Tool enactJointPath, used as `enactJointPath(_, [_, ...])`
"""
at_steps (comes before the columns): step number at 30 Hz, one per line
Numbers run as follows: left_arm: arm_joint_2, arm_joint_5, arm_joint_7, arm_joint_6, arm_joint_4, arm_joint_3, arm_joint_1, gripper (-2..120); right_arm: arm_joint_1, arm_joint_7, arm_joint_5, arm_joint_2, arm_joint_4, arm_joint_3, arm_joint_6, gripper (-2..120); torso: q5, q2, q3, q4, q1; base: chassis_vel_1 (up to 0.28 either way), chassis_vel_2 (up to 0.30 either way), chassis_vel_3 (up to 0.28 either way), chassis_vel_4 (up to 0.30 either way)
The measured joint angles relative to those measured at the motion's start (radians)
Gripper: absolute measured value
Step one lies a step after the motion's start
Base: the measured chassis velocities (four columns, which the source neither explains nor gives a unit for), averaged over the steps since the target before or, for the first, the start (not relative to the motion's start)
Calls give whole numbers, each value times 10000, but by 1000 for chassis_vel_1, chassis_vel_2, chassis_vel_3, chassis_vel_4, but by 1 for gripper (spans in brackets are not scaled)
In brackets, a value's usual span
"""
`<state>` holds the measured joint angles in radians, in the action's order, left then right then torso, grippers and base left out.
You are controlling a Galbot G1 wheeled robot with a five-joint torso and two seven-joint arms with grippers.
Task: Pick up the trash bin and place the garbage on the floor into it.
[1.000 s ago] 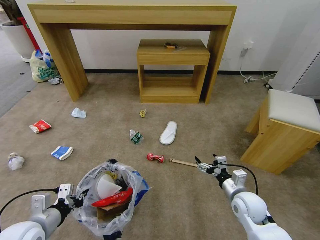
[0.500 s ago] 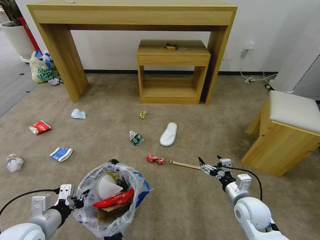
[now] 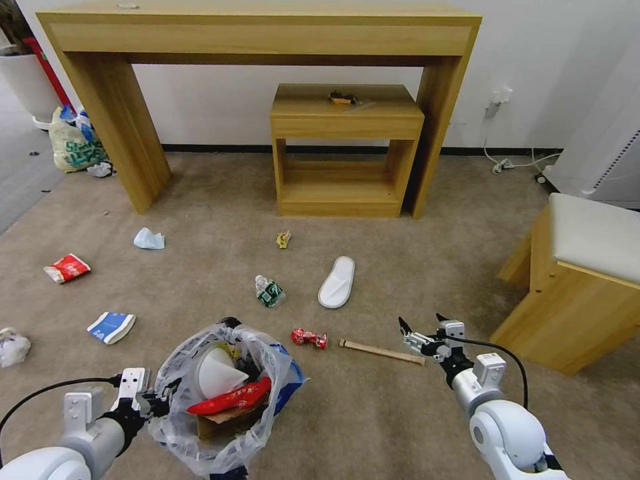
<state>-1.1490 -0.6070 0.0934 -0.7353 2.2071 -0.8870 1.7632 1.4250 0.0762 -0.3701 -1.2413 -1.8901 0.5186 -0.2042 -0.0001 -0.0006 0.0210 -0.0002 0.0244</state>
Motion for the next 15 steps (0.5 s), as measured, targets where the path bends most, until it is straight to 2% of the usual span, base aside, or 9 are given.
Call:
enactJointPath(7, [11,-11,-2,0,6,-41,-13,0,-152,331,-13,318,335,-48,13,100,1,0,1,-3,2,-132,124,123,-139])
enactJointPath(11, [-9,-12,-21,0,12,-48,-47,0,-544,1219,460,721,1251,-53,233,100,3,0,1,-2,3,-46,50,42,-37])
enactJointPath(14, [-27,-13,-39,0,21,-72,-48,0,-967,2109,741,1402,2240,-268,552,100,2,0,-1,-2,1,0,0,0,0])
enactJointPath(15, [-27,-13,-39,0,21,-72,-48,0,-967,2109,741,1402,2240,-268,552,100,2,0,-1,-2,1,0,0,0,0])
